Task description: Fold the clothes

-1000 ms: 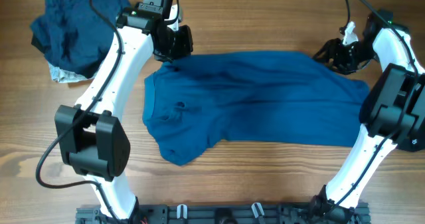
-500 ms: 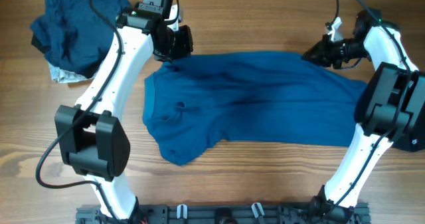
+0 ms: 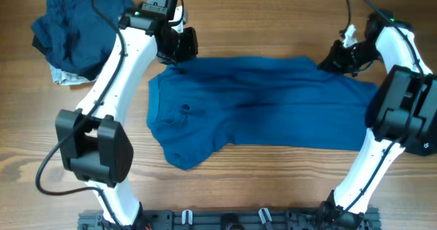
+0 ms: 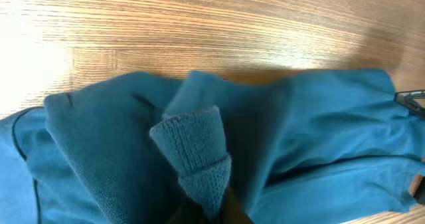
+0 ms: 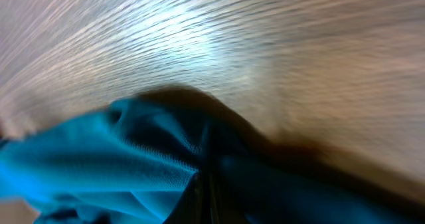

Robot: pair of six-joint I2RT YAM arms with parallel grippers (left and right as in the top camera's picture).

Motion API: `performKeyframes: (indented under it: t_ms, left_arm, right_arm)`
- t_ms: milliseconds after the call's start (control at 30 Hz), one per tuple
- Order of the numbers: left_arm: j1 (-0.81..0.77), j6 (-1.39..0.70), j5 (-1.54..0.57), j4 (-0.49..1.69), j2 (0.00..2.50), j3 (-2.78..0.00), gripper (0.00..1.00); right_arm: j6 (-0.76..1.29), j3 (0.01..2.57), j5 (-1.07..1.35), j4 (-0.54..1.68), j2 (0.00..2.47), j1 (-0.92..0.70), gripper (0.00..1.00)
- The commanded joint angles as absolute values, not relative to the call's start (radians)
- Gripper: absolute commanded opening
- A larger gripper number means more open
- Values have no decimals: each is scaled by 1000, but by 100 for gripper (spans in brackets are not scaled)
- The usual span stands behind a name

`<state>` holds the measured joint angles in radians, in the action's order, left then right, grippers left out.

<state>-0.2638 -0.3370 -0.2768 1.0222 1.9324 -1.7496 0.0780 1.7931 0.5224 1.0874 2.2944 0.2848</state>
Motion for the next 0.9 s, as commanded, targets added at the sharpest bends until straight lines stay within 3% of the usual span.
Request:
performKeyframes:
  t_ms: [0,467,633,667,733,767,833,867]
  left_arm:
    - [-263,-317,-210,1060,1845,-1758,4]
    - [-264,-357,-183,1345,1841,-1758,4]
    - [-278,-374,-185,1473,1841,-1758,5]
    - [-284,-374,-185,1490,1841,-1758,7]
    - [-299,-374,-185,1497,1841,-1758,27]
    - [-309,-374,-185,1494,1841,-1758,45]
    - [-326,-374,-185,1476,1842,-1758,84]
    - [-334,-374,-184,1464,1843,-1758,94]
  right_arm:
    - [191,1795,344,1102,2138,289,4]
    - [289,1776,178,1328,1966,289,4]
    - [289,1762,179,1296,1972,289,36]
    - [291,1762,179,1288,1972,289,47]
    - [291,1761,197,1258,1973,287,64]
    - [290,1760,215,1246,1973,285,69]
    - [288,1760,253,1225,1973,273,73]
    - [284,1760,250,1216,1973,262,73]
